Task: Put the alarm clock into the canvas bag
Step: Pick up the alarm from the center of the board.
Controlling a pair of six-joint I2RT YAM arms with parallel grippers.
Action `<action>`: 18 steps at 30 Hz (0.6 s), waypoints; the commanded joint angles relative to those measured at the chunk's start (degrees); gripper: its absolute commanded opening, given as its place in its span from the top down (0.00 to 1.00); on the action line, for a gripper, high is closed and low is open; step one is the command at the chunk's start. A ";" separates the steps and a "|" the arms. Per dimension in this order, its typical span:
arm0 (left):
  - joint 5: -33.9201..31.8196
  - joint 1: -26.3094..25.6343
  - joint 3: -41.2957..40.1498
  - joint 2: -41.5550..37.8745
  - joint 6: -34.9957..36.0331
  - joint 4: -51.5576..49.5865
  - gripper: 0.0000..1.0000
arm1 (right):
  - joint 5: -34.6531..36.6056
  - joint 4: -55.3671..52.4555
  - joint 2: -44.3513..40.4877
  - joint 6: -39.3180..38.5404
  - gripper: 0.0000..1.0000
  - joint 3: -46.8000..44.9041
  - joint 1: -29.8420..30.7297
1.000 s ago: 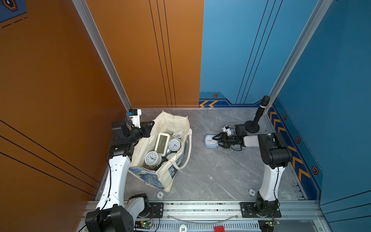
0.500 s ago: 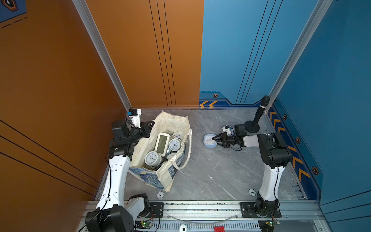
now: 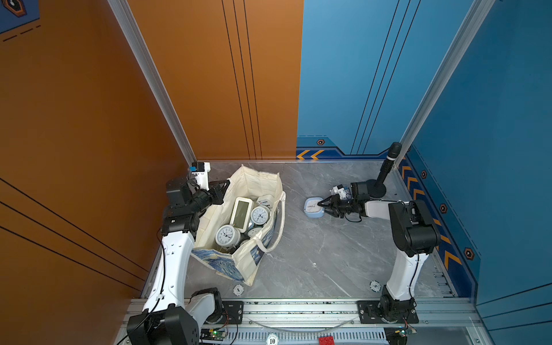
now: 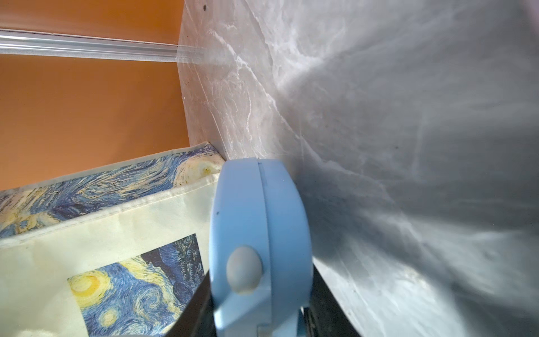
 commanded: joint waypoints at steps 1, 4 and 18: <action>-0.22 0.01 -0.35 -1.53 0.51 2.22 1.00 | 1.11 -3.94 -4.52 -1.76 0.72 1.43 -0.10; -0.19 -0.01 -0.32 -1.53 0.53 2.22 1.00 | 2.76 -8.61 -7.46 -4.41 0.74 3.06 0.13; 0.13 0.18 -0.23 -1.48 0.42 2.25 1.00 | 12.71 -30.75 -20.32 -19.05 0.73 17.39 5.37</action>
